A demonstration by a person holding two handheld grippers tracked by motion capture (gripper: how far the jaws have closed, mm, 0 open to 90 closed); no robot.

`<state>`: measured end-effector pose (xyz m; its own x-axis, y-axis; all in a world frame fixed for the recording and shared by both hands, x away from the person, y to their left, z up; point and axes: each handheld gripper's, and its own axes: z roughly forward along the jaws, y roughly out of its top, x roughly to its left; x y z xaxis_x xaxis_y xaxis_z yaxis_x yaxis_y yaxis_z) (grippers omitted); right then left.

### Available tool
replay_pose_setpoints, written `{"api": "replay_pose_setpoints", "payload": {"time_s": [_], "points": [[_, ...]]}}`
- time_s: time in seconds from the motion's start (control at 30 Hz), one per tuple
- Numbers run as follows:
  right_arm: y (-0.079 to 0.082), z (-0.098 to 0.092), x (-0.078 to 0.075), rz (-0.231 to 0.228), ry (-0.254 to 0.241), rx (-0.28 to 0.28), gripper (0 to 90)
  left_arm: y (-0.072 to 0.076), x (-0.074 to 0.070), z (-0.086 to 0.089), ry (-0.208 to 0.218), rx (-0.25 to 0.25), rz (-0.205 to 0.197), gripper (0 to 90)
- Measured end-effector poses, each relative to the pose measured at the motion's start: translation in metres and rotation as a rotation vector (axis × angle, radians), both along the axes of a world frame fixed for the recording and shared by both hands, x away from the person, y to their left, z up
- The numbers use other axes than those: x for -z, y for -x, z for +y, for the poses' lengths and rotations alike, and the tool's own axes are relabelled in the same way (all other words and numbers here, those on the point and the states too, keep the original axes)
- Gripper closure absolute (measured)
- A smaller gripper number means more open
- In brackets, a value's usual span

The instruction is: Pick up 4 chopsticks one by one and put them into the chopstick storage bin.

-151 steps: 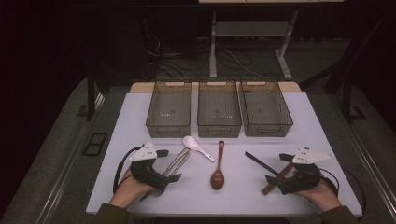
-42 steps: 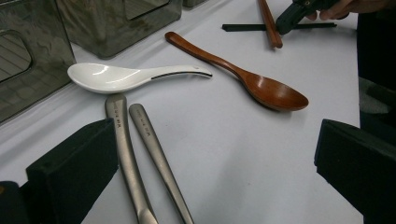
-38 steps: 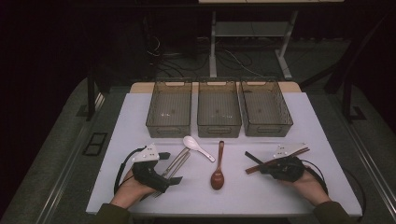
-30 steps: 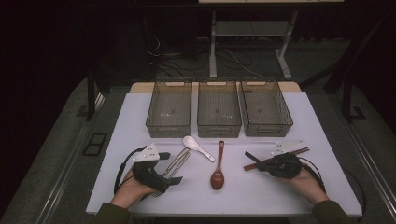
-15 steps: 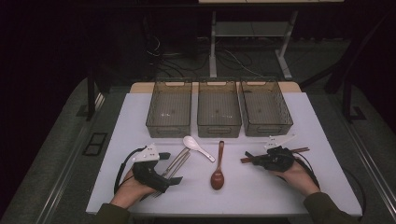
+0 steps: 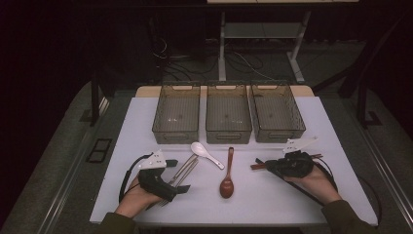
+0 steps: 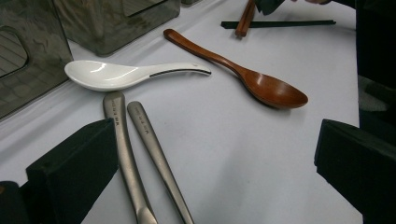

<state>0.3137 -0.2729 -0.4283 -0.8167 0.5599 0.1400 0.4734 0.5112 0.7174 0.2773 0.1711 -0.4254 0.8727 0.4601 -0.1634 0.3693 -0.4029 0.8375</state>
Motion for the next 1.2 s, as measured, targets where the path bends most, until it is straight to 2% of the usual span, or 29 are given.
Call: {"api": "replay_pose_setpoints", "payload": {"time_s": [0.03, 0.1, 0.13, 0.17, 0.3, 0.53, 0.7, 1.0, 1.07, 1.2], "points": [[0.000, 0.000, 0.000, 0.000, 0.000, 0.000, 79.6, 0.000, 0.000, 0.000, 0.001, 0.000, 0.001, 0.0], [-0.001, -0.008, -0.006, -0.013, 0.029, -0.002, 68.6, 0.000, 0.001, -0.001, 0.002, 0.002, 0.003, 0.0], [-0.001, -0.008, -0.006, -0.013, 0.029, -0.002, 68.6, 0.000, 0.001, -0.001, 0.002, 0.002, 0.003, 0.0], [-0.003, -0.016, -0.009, -0.044, 0.082, 0.012, 64.2, 0.000, 0.001, 0.000, -0.001, 0.003, 0.005, 0.0], [-0.011, -0.032, -0.011, -0.037, 0.123, 0.016, 57.6, -0.001, 0.001, -0.001, 0.000, 0.002, 0.007, 0.0], [-0.026, -0.045, -0.006, -0.034, 0.129, 0.017, 48.6, -0.001, 0.002, -0.002, -0.003, 0.004, 0.010, 0.0], [-0.032, -0.050, 0.001, -0.004, 0.120, 0.007, 46.7, -0.001, 0.003, -0.002, -0.004, 0.008, 0.012, 0.0], [-0.036, -0.047, 0.009, 0.008, 0.140, -0.022, 45.4, -0.001, 0.003, -0.002, -0.009, 0.011, 0.014, 0.0], [-0.036, -0.046, 0.014, 0.018, 0.169, -0.032, 45.7, -0.001, 0.003, -0.002, -0.008, 0.009, 0.015, 0.0], [-0.035, -0.046, 0.014, 0.015, 0.187, -0.035, 50.2, -0.001, 0.003, -0.002, -0.008, 0.010, 0.015, 0.0]]}}
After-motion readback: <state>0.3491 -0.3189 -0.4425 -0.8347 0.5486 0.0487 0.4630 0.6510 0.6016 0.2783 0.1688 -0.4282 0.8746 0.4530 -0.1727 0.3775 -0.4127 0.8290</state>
